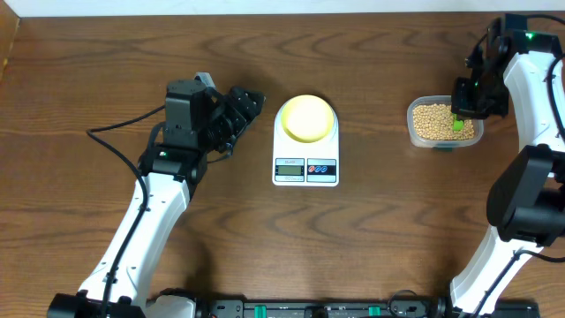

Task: Scoop item into bowl and weigh 50g on scale

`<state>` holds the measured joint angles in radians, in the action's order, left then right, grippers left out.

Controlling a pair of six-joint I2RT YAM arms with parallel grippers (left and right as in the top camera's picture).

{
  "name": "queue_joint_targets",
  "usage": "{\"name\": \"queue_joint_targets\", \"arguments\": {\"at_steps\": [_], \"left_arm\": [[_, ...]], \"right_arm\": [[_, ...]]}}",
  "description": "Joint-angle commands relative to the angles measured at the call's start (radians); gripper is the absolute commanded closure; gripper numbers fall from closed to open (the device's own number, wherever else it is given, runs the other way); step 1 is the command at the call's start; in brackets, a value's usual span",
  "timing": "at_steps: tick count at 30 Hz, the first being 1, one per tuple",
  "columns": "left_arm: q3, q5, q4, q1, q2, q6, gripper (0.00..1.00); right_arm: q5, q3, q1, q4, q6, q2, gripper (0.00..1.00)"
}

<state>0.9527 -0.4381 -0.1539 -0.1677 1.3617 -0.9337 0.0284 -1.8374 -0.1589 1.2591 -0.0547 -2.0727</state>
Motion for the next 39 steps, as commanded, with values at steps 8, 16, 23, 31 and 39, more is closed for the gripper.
{"name": "queue_joint_targets", "arguments": {"at_steps": [8, 16, 23, 31, 39], "left_arm": [[0.007, 0.014, -0.002, -0.002, -0.004, 0.025, 0.21], [0.007, 0.014, -0.002, -0.002, -0.004, 0.025, 0.21], [0.007, 0.014, -0.002, -0.002, -0.004, 0.025, 0.21], [0.007, 0.013, -0.002, -0.002, -0.004, 0.024, 0.21], [0.007, 0.014, -0.015, -0.002, -0.004, 0.025, 0.21]], "right_arm": [[-0.049, -0.014, -0.006, -0.03, 0.019, -0.024, 0.75], [-0.105, -0.014, -0.006, -0.028, 0.019, -0.024, 0.83], [-0.108, -0.014, -0.006, -0.033, 0.019, -0.024, 0.99], [-0.104, -0.014, -0.006, -0.034, 0.019, -0.024, 0.99], [-0.1, -0.01, -0.006, -0.041, 0.019, -0.024, 0.99]]}}
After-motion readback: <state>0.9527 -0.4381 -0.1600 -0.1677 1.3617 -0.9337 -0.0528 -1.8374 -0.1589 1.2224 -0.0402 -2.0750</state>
